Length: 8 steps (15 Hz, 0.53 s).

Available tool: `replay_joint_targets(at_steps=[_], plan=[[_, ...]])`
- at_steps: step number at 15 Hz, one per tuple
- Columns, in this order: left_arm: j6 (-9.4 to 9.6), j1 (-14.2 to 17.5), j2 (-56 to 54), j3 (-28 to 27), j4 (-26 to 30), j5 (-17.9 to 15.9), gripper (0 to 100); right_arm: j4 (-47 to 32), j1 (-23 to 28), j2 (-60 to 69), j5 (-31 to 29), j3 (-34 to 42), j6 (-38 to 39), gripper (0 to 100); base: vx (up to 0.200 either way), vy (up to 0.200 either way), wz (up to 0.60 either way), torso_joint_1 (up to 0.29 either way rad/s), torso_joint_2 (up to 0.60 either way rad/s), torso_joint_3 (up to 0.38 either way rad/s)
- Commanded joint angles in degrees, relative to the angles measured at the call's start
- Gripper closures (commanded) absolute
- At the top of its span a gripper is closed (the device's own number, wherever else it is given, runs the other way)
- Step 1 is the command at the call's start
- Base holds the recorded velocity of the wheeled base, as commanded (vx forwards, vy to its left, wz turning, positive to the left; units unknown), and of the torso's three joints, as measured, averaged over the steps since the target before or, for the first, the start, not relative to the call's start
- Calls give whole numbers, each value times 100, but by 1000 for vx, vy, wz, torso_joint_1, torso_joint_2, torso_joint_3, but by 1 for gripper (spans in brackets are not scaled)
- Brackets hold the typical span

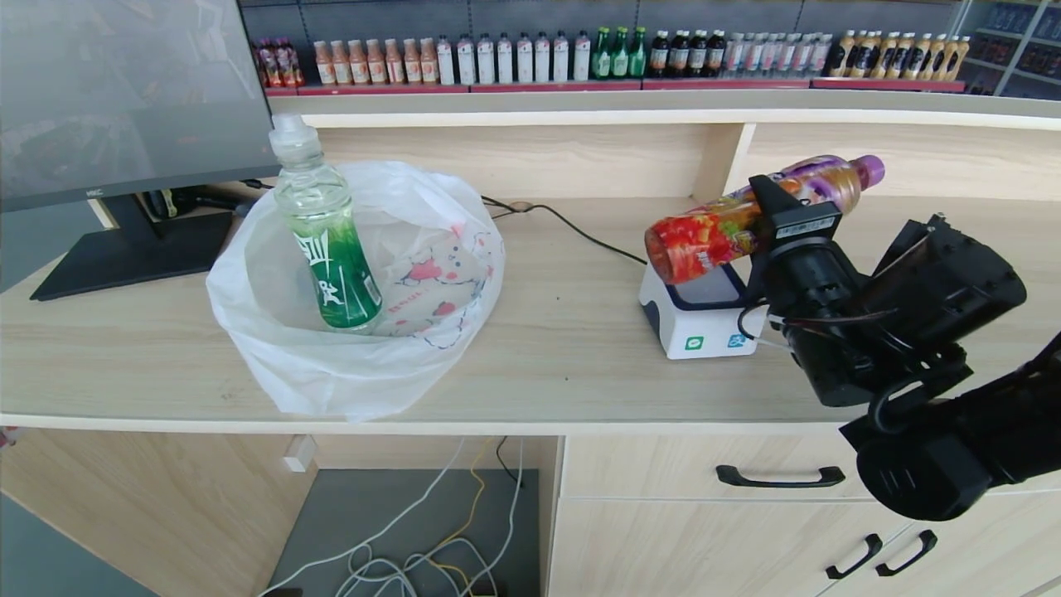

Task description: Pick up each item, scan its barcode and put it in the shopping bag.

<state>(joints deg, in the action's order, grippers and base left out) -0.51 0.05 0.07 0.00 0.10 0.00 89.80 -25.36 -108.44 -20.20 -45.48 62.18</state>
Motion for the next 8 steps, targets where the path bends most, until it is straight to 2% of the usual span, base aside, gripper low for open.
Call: replay_joint_targets(at_steps=[1,3,8], plan=[[-2,4,1,0,-1,0,0,20,-48,253,86,-4,-172,100,0,0,0,0,0,0],[-2,4,1,0,-1,0,0,20,-119,464,227,13,-497,100,0,0,0,0,0,0],[-2,4,1,0,-1,0,0,20,-980,1307,561,374,-1639,100,0,0,0,0,0,0]])
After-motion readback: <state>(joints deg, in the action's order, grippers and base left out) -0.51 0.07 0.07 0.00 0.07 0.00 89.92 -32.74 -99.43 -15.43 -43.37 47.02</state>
